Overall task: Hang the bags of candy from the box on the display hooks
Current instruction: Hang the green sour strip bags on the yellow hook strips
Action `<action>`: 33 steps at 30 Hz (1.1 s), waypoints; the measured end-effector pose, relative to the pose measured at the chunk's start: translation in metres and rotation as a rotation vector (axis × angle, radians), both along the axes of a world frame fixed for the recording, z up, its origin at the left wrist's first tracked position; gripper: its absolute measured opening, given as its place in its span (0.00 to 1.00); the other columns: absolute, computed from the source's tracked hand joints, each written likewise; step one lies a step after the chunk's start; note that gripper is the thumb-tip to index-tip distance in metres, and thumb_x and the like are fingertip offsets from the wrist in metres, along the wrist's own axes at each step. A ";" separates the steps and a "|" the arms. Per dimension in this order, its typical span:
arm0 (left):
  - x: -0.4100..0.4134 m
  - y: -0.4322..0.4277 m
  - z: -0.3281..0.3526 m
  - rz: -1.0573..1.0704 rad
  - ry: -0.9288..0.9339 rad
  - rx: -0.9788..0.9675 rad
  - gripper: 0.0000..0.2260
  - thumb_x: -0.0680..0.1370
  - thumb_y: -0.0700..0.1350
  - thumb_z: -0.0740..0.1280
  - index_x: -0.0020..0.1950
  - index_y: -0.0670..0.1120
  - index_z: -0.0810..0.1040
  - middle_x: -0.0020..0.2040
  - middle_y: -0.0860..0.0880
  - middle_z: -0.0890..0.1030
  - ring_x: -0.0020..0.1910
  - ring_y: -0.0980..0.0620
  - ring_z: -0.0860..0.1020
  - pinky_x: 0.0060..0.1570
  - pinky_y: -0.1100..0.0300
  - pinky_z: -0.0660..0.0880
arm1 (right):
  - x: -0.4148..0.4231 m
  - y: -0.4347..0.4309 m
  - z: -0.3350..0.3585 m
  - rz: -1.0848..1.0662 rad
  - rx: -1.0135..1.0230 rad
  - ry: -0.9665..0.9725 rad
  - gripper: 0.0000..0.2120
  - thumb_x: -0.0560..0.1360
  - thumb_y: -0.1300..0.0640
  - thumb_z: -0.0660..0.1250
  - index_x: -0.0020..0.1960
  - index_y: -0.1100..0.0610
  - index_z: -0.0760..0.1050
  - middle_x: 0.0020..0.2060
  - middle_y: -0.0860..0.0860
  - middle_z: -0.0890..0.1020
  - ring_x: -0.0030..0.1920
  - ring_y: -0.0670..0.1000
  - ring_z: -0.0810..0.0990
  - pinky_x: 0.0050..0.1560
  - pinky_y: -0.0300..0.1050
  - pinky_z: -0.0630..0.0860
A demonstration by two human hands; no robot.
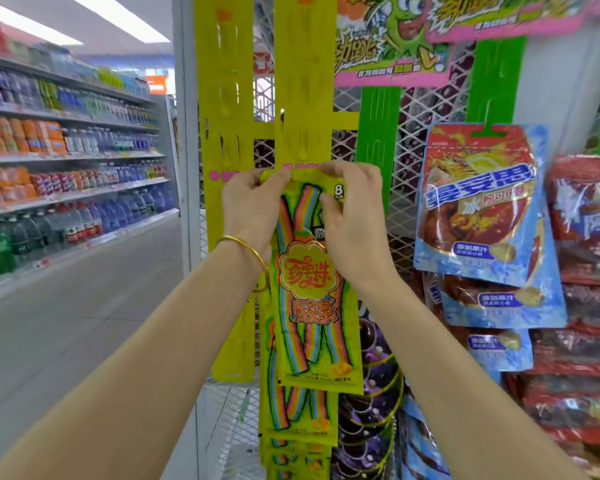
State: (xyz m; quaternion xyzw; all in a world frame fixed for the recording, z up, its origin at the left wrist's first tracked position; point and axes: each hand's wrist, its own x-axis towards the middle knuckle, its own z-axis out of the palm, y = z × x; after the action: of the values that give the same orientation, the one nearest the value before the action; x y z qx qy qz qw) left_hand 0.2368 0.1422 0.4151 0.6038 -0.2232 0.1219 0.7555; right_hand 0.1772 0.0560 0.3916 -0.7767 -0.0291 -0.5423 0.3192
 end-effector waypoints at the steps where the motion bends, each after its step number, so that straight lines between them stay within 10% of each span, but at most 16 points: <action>1: 0.000 0.000 0.000 0.007 -0.009 -0.002 0.08 0.75 0.46 0.68 0.47 0.41 0.77 0.41 0.46 0.73 0.39 0.51 0.70 0.38 0.61 0.69 | 0.000 0.000 0.000 -0.001 0.002 -0.004 0.15 0.75 0.70 0.59 0.61 0.62 0.71 0.55 0.52 0.66 0.50 0.37 0.64 0.55 0.18 0.57; 17: -0.005 0.009 -0.006 -0.031 -0.090 0.022 0.06 0.76 0.38 0.65 0.49 0.47 0.75 0.39 0.54 0.79 0.31 0.65 0.78 0.32 0.74 0.73 | -0.003 0.005 -0.017 -0.005 0.012 0.003 0.15 0.76 0.69 0.61 0.62 0.63 0.71 0.58 0.56 0.67 0.51 0.35 0.62 0.53 0.16 0.56; 21: -0.003 0.011 -0.012 -0.002 -0.121 0.075 0.09 0.75 0.36 0.65 0.53 0.46 0.75 0.49 0.48 0.81 0.47 0.55 0.80 0.48 0.65 0.77 | -0.007 0.009 -0.025 -0.047 -0.015 0.013 0.14 0.76 0.69 0.61 0.62 0.64 0.71 0.57 0.57 0.68 0.48 0.35 0.63 0.53 0.17 0.57; 26: -0.003 0.013 -0.025 0.043 -0.232 0.163 0.13 0.75 0.36 0.66 0.57 0.47 0.72 0.53 0.51 0.78 0.55 0.54 0.77 0.55 0.65 0.74 | -0.014 0.014 -0.027 -0.238 -0.115 0.113 0.15 0.77 0.64 0.61 0.64 0.58 0.69 0.59 0.53 0.71 0.50 0.51 0.75 0.49 0.46 0.73; 33: -0.006 0.020 -0.040 0.074 -0.311 0.259 0.18 0.75 0.34 0.64 0.61 0.51 0.70 0.52 0.60 0.74 0.53 0.67 0.74 0.48 0.75 0.70 | -0.010 0.009 -0.027 -0.467 -0.249 0.064 0.15 0.70 0.66 0.71 0.55 0.56 0.76 0.45 0.52 0.80 0.47 0.55 0.77 0.41 0.46 0.72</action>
State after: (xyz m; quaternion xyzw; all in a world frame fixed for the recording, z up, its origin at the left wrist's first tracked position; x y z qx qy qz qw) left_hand 0.2308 0.1617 0.3748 0.6777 -0.3285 0.2114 0.6230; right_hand 0.1672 0.0654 0.3642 -0.8122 0.0944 -0.5688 0.0881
